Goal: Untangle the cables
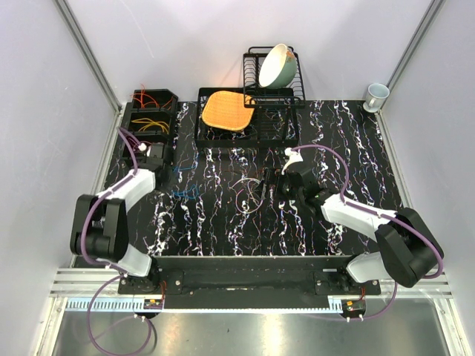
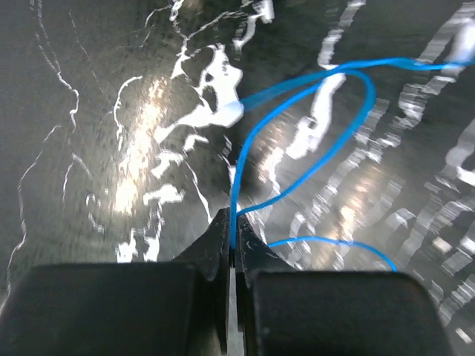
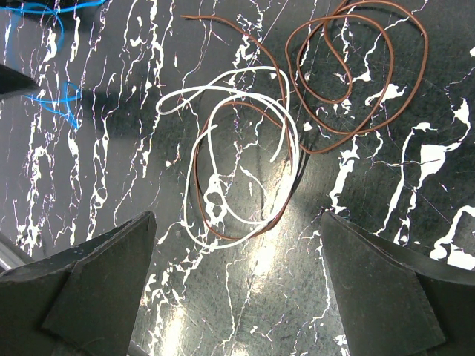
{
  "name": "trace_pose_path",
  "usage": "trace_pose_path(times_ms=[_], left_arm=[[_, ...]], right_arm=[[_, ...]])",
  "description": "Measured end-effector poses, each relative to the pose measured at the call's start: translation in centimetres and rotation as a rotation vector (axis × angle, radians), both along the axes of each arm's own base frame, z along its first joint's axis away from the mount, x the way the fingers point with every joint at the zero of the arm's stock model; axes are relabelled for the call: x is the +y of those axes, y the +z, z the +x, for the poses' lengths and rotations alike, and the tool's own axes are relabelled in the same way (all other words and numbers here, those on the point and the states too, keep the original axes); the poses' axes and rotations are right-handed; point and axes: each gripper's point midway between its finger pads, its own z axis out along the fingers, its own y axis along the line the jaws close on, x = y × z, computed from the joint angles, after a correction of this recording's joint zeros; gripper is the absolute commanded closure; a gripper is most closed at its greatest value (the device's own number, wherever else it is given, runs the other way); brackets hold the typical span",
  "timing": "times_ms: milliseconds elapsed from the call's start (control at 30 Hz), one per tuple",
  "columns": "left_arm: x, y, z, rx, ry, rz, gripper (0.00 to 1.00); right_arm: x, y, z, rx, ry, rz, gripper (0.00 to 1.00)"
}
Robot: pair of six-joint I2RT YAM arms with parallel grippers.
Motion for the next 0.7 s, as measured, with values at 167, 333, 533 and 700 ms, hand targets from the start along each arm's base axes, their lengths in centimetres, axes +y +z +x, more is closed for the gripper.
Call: trace_pose_path(times_ms=[167, 333, 533, 700], left_arm=[[-1.0, 5.5, 1.2, -0.099, -0.019, -0.038, 1.0], [-1.6, 13.6, 4.7, -0.281, -0.027, -0.064, 1.0], [-1.8, 19.4, 7.9, -0.372, -0.037, -0.06, 1.0], [-1.3, 21.0, 11.5, -0.375, -0.037, -0.045, 1.0]], right_arm=[[0.0, 0.0, 0.0, 0.0, 0.0, 0.0, 0.03], [0.0, 0.0, 0.0, 0.0, 0.0, 0.0, 0.03], [0.0, 0.0, 0.0, 0.0, 0.0, 0.0, 0.03], [0.0, 0.0, 0.0, 0.0, 0.0, 0.0, 0.03]])
